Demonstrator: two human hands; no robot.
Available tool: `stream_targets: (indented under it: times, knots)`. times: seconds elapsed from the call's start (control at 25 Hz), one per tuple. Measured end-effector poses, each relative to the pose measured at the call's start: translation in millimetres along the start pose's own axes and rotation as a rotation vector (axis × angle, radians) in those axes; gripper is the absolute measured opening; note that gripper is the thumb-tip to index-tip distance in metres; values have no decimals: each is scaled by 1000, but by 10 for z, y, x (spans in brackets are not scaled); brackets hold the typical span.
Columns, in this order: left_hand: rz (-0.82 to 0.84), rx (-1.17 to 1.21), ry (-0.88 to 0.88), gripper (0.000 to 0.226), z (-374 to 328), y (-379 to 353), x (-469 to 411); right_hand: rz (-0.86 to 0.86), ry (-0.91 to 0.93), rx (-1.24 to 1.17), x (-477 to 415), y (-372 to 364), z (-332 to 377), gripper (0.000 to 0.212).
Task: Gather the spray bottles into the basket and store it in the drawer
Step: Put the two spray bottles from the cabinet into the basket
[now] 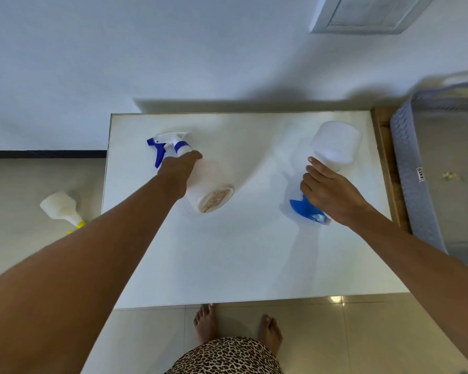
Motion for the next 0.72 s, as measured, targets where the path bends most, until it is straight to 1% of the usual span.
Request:
stream_targets:
  times: [0.04, 0.08, 0.16, 0.28, 0.36, 0.4, 0.48, 0.56, 0.64, 0.72]
  knots:
    - [10, -2, 20, 60, 2, 9, 24, -60, -48, -46, 8, 68, -31, 23]
    - [14, -6, 38, 57, 2, 9, 54, -106, -123, -144, 33, 172, -90, 27]
    - [20, -37, 29, 56, -18, -9, 177, -204, -309, -490, 118, 403, -245, 37]
    - [69, -144, -104, 45, -168, -122, 443, -327, -644, -974, 344, 767, -493, 45]
    - [128, -215, -229, 33, -317, -286, 658, -404, -872, -1334, 550, 904, -623, 40]
    - [159, -236, -285, 32, -387, -381, 774, -415, -955, -1515, 639, 939, -672, 38]
    - [204, -283, -369, 36, -553, -675, 1026, -417, -1062, -1805, 896, 887, -803, 40]
    - [225, -314, -443, 39, -663, -1017, 1297, -448, -1184, -1936, 1232, 784, -920, 40]
    - [218, -319, -500, 43, -753, -1403, 1520, -571, -1330, -1983, 1633, 594, -1076, 33]
    - [201, -323, -521, 46, -780, -1721, 1705, -683, -1479, -1958, 2009, 384, -1151, 35]
Point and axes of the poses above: each hand's wrist, its own x-axis away from the middle knuckle, its own y-axis out of the back of the hand, z = x × y, the point moved 2 cm from there along -x, towards the middle knuckle, and after that the axes turned 8 degrees about z, right-handed, at the moved point
